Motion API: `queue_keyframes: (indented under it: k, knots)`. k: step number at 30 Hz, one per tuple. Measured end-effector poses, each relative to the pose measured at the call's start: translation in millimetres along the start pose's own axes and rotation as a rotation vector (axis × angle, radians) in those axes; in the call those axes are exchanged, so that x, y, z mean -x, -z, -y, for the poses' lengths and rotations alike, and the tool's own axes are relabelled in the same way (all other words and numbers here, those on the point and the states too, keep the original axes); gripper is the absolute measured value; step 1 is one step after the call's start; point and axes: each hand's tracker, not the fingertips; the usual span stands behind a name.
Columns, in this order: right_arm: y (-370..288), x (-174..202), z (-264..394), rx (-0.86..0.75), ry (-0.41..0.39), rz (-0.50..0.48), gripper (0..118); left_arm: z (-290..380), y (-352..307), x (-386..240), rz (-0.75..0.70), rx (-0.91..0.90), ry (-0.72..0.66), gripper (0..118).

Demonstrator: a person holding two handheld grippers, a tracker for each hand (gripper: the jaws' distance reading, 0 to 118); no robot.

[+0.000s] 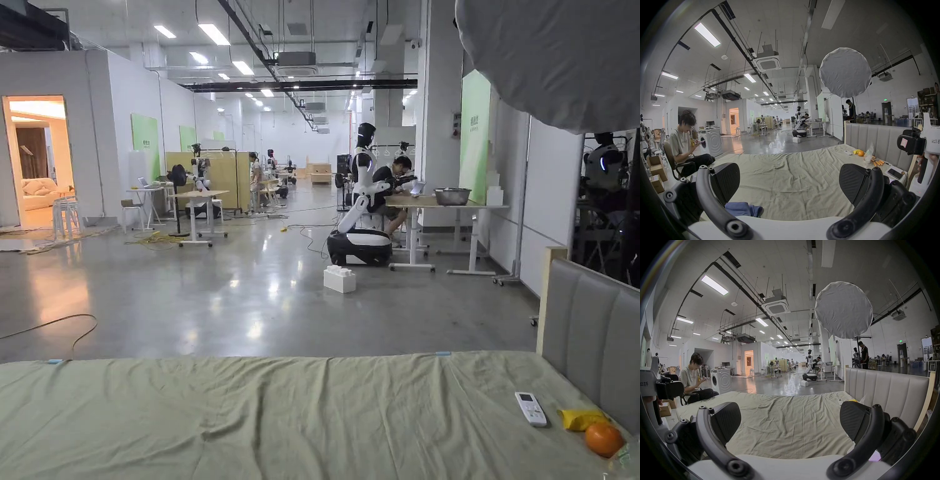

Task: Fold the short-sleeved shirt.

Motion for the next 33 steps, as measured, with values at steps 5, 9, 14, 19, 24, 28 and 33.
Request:
queue_keyframes:
  k: [5,9,14,19,24,28,33]
  knots:
    - [-0.3,-2.7,0.3,0.0,0.03,-0.004,118,-0.9,2.3,-1.3,0.002,0.002,-0.001,118]
    - [0.0,-1.1,1.0,0.002,0.013,0.01,118,-2.3,2.9,-1.3,0.005,-0.006,-0.008,118]
    - [-0.2,3.3,2.9,-0.004,-0.016,0.006,118,0.1,4.4,2.8,-0.015,-0.004,-0.022,118]
    - [0.8,1.6,0.1,-0.011,0.006,-0.017,118,5.6,4.9,6.0,-0.019,0.012,-0.033,118]
    - [5.6,-1.8,-3.9,0.03,0.119,-0.034,118,2.1,5.0,4.2,-0.014,0.009,-0.032,118]
    - [4.1,5.3,-14.0,0.028,0.168,0.083,118,1.8,6.2,3.7,-0.001,0.005,-0.036,118]
    - [5.2,3.1,-25.0,0.154,0.34,0.098,118,0.2,7.0,0.5,0.008,0.004,-0.031,118]
